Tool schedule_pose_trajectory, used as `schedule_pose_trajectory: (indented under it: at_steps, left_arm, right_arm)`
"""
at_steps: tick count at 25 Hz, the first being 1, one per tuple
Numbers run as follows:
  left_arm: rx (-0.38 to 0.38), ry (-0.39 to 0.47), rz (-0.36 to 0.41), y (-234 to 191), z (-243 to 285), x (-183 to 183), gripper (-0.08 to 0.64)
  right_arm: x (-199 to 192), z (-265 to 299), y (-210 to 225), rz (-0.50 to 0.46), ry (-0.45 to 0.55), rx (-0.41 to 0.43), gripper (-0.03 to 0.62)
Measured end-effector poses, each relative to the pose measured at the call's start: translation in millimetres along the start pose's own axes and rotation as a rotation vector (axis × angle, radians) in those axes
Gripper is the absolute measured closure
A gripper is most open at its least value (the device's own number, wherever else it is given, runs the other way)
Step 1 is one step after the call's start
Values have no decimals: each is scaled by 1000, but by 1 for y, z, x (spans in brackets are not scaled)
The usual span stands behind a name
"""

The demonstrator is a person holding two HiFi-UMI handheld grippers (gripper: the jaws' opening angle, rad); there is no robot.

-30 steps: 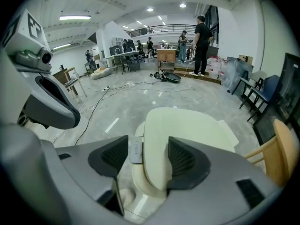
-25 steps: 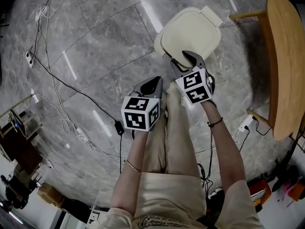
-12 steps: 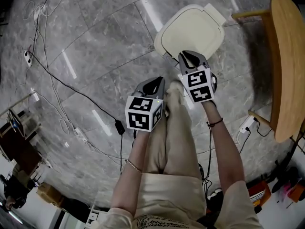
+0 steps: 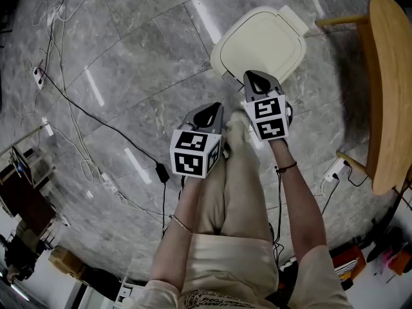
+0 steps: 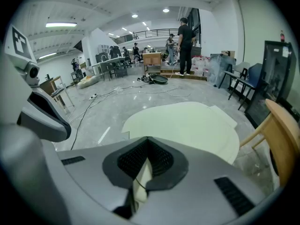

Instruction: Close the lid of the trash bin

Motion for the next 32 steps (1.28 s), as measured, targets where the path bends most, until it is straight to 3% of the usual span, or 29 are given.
schedule_pose_trajectory:
  at_steps: [12,19,28,32]
  left_arm:
    - [16,16,-3,-1,4,0,537]
    - [0,59,-21,4,-5,8,537]
    - [-40,131,-28,29,-35,39,537]
    - [-44,130,-21,46,-50,49,537]
  right_arm:
    - [-3,5,-3,29,-21,-26,588]
    - [-1,2,1,60,-50,14,588]
    - [22,-44,12,121,-65,104,588]
    - [38,-72,19,135,-56,100,588]
Point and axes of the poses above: the fingertips, and each gripper's own axes: z forward along the fingers, y to its right, x out of its top, the point moved 10 cm from there along -z, backward along the fingers, and after that the axes turned 15 degrees about -x, right-handed, at the moved point
